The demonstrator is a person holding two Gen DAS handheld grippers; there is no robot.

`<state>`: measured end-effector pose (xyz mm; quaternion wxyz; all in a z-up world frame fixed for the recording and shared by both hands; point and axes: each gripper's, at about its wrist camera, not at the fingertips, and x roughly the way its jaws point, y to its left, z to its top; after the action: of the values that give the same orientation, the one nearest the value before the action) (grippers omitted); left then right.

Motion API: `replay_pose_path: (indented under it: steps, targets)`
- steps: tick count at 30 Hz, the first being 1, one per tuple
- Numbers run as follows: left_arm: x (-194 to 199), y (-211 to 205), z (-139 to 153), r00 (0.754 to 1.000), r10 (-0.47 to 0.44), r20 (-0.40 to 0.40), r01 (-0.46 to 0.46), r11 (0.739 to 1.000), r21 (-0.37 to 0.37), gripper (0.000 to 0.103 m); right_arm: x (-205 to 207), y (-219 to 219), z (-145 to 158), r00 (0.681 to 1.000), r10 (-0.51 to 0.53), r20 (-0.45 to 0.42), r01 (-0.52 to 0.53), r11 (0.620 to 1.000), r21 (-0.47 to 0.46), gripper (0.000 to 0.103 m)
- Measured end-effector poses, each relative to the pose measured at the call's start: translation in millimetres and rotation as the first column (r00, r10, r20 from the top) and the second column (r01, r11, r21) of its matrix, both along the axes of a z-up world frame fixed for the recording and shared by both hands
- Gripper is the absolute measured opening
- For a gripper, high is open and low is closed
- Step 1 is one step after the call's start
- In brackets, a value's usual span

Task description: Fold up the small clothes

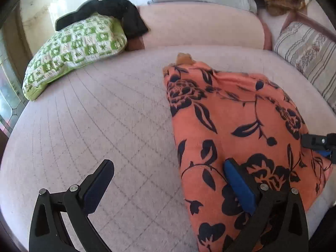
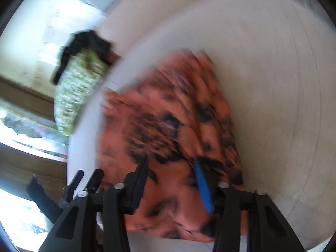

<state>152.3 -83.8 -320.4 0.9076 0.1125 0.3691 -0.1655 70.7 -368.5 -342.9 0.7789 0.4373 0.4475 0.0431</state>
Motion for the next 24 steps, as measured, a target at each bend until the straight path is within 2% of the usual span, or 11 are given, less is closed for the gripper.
replay_pose_path:
  steps: [3,5,6,8,12,16,17,18,19,20,24]
  targets:
    - [-1.3,-1.9,12.2,1.000,-0.014,0.006,0.013,0.999,0.042,0.103,-7.5,-11.7,2.6,0.998,-0.048,0.039,0.044,0.994,0.100,0.037]
    - [-6.1,1.3,21.3,0.998,-0.007,0.069,0.004,0.999,0.048,0.103,-11.3,-18.9,3.8,0.996,-0.061,0.065,0.053,0.991,0.123,0.037]
    - [-9.3,4.1,27.9,0.993,-0.003,0.118,-0.002,0.999,0.038,0.103,-13.7,-23.1,6.4,0.993,-0.080,0.090,0.069,0.990,0.119,0.037]
    - [-11.8,7.4,37.1,0.989,-0.008,0.150,0.004,1.000,0.022,0.103,-18.2,-30.9,13.9,0.982,-0.118,0.146,0.103,0.989,0.106,0.038]
    - [-5.5,14.8,45.9,0.990,0.012,0.139,-0.008,0.999,-0.031,0.103,-15.4,-34.4,25.5,0.964,-0.142,0.224,0.130,0.989,0.068,0.038]
    - [1.2,15.1,45.9,0.991,0.031,0.134,-0.027,0.999,-0.031,0.103,-7.1,-28.6,32.4,0.958,-0.139,0.251,0.135,0.990,0.033,0.039]
    - [4.3,14.4,46.1,0.991,0.031,0.131,-0.026,0.999,-0.033,0.103,-4.2,-25.5,34.4,0.957,-0.130,0.258,0.128,0.991,0.025,0.041]
    - [2.0,14.2,46.5,0.991,0.031,0.127,-0.026,0.999,-0.038,0.103,-5.5,-27.4,33.6,0.956,-0.129,0.263,0.126,0.992,0.026,0.058]
    - [4.0,14.3,46.9,0.992,0.033,0.125,-0.028,0.999,-0.041,0.103,-5.9,-26.1,34.4,0.953,-0.135,0.270,0.132,0.991,0.029,0.067]
    - [5.2,14.4,46.9,0.992,0.036,0.123,-0.031,0.999,-0.043,0.103,-6.5,-25.1,35.1,0.952,-0.137,0.274,0.135,0.991,0.025,0.071]
    - [6.0,13.2,46.0,0.993,0.034,0.112,-0.030,0.999,-0.043,0.103,-5.9,-22.6,34.3,0.953,-0.127,0.273,0.124,0.992,0.029,0.071]
